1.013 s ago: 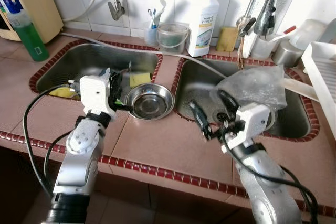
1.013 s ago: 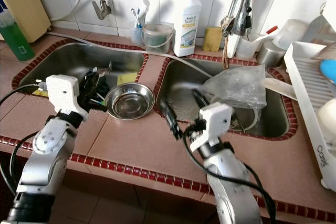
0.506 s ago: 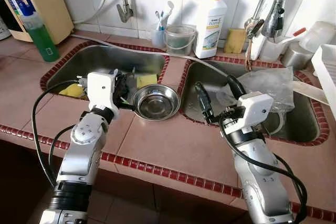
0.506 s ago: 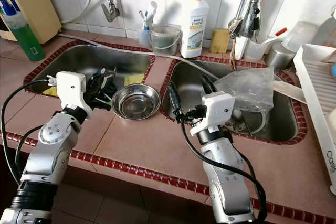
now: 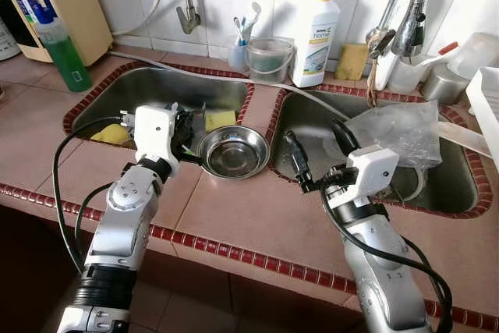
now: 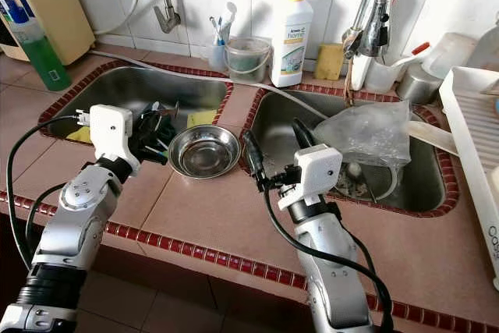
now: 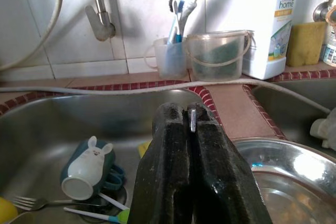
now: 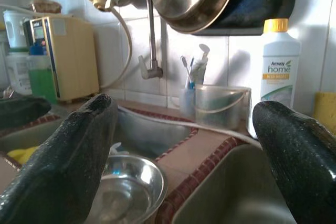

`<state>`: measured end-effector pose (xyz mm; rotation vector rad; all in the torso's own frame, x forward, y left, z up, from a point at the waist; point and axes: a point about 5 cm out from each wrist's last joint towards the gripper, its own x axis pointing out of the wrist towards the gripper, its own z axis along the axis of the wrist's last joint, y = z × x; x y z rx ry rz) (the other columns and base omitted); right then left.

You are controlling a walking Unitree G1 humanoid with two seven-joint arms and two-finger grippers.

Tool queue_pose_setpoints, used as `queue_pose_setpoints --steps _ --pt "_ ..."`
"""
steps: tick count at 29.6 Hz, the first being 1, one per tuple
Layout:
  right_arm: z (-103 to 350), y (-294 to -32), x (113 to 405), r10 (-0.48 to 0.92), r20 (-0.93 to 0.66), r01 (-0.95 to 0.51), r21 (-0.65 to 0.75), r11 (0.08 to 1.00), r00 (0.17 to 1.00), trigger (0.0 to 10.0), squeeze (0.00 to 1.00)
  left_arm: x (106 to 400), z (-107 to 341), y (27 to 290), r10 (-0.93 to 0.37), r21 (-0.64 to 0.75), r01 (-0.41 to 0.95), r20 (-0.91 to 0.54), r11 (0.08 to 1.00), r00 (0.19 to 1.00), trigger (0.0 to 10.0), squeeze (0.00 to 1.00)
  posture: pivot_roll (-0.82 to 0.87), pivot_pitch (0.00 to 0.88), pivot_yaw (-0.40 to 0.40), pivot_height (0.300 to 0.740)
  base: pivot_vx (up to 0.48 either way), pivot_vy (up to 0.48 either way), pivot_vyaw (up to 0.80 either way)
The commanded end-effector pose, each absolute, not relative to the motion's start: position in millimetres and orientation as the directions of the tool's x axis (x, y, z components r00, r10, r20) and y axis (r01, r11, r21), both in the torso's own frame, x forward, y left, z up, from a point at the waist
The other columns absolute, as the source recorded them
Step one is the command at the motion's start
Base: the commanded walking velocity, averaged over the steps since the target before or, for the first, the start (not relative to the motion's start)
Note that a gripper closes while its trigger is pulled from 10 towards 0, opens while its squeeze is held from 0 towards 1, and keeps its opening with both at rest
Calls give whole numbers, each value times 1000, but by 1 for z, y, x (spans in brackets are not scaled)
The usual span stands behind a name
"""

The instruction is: Kitchen organization

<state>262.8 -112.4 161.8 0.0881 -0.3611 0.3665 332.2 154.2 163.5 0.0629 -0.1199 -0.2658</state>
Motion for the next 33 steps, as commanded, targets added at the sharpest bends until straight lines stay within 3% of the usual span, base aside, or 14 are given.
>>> queue_pose_setpoints --steps 1,11,26,33 --pt "169 -109 259 353 384 -384 4 924 853 10000 0 338 167 156 -274 92 265 105 960 956 10000 0 -154 16 47 711 0 0 0" --pt "180 -101 247 414 371 -447 3 894 831 10000 0 362 194 162 -292 196 258 172 946 941 10000 0 -165 59 27 711 0 0 0" --pt "187 -85 196 494 256 -530 99 842 831 10000 0 375 190 171 -316 332 262 120 906 941 10000 0 -205 235 -3 711 0 0 0" --pt "187 -83 180 512 214 -543 130 829 832 10000 0 381 194 179 -309 347 254 112 903 944 10000 0 -214 265 -10 711 0 0 0"
